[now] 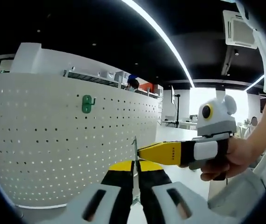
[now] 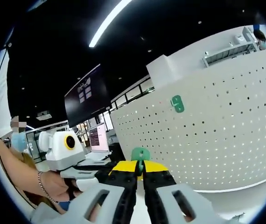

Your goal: Insert the hook assembly into the mounting plate slot until the hook locks in place.

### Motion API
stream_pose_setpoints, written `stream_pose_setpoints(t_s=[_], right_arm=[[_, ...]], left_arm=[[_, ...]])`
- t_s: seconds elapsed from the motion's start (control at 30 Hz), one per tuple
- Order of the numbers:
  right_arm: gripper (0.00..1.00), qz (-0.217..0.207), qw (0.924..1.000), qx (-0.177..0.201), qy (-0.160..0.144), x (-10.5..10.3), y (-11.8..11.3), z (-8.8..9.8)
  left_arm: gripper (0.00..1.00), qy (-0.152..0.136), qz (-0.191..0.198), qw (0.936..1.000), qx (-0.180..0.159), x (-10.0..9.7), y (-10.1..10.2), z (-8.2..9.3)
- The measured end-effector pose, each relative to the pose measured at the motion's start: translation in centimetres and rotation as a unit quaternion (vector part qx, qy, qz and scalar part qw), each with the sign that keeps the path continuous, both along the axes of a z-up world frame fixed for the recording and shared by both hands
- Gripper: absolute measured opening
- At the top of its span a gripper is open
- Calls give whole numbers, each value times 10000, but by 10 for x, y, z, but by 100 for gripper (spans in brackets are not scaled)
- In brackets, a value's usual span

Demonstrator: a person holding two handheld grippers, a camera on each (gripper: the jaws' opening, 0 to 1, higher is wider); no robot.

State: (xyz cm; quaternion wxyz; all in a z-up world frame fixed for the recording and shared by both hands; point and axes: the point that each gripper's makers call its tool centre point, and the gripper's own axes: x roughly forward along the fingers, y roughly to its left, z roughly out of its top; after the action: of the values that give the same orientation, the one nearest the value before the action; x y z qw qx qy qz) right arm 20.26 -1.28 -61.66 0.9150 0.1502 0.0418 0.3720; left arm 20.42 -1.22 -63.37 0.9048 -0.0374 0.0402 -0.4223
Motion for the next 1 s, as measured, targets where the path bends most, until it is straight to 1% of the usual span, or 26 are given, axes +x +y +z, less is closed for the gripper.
stream_pose_setpoints(t_s=[0.27,0.5,0.6,0.67,0.7,0.73,0.77,0.8,0.83,0.9,0.93,0.97,1.0], right_arm=[[1,1,10000,-93,-27,-1,0,-1],[0,-7,10000,-73,-36,-1,0,1],[0,8,9999,-102,-51,-1,0,1],[0,43,9999,-151,-39,-1,0,0],[0,46,9998,-158,-55,-1,0,1],[0,56,9999,-149,-7,-1,0,0],[0,14,9998,-170,-46,0,-2,1],[0,19,9998,-166,-47,0,-2,1],[0,44,9998,-173,-13,0,-2,0],[0,31,9998,-199,-48,0,-2,1],[0,35,9998,-193,-34,0,-2,0],[0,34,9998,-193,-33,0,-2,0],[0,32,9998,-197,-25,0,-2,0]], left_arm=[[2,25,9,10000,-24,-1,0,-1],[3,28,36,9999,-91,0,-1,1],[4,23,36,10000,-52,0,-1,0],[6,-55,140,9998,136,1,0,-2],[12,7,153,9998,128,1,1,-3],[21,59,223,9997,123,3,3,-5],[31,99,297,9995,98,5,5,-6],[40,204,308,9993,86,7,6,-10],[43,286,279,9992,64,6,6,-12],[44,285,281,9991,135,5,8,-14],[46,294,273,9991,161,5,8,-16],[50,303,275,9990,188,5,7,-18],[56,305,279,9989,218,5,7,-19]])
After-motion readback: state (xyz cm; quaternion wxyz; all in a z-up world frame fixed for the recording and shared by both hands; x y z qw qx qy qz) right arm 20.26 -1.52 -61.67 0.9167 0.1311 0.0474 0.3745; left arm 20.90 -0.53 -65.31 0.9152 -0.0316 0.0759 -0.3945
